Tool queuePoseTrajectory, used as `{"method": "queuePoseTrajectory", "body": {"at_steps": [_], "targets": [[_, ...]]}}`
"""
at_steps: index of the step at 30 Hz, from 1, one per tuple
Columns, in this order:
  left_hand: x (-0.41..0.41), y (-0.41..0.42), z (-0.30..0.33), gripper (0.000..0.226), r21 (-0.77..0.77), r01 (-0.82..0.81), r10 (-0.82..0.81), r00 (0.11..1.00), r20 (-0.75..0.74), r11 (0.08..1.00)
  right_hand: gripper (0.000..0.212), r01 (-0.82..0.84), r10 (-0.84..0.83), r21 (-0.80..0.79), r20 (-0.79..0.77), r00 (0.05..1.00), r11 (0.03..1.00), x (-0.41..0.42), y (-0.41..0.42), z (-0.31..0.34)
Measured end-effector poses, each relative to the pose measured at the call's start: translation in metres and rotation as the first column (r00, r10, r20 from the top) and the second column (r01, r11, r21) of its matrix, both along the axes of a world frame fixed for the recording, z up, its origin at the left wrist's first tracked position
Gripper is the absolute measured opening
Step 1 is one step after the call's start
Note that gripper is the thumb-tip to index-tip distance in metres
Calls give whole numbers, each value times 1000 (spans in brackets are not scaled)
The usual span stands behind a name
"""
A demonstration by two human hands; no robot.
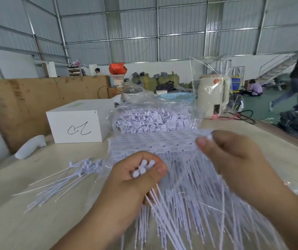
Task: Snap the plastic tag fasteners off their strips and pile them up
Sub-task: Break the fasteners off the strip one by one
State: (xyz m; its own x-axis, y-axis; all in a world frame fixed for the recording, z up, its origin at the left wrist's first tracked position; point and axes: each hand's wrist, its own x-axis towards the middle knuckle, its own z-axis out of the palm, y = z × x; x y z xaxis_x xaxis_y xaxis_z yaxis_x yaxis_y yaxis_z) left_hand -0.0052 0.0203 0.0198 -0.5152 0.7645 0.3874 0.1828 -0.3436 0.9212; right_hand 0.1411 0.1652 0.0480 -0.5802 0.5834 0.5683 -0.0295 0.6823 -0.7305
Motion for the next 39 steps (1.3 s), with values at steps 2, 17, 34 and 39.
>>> {"method": "queuePoseTrajectory", "body": {"at_steps": [2, 17, 34, 39], "targets": [[-2, -1, 2, 20, -27, 130, -130, 992, 5, 991, 34, -260, 257, -8, 184, 949, 966, -1, -11, -7], [-23, -10, 8, 11, -353, 372, -434, 894, -113, 858, 57, -382, 246, 193, 495, 833, 904, -10, -9, -27], [-5, -3, 5, 10, -207, 135, -159, 982, -101, 969, 43, -210, 183, 131, 188, 965, 969, -14, -15, -26], [13, -2, 6, 5, -104, 17, -22, 999, -45, 994, 53, 105, -111, -48, -123, 986, 993, -11, -2, -15]]}}
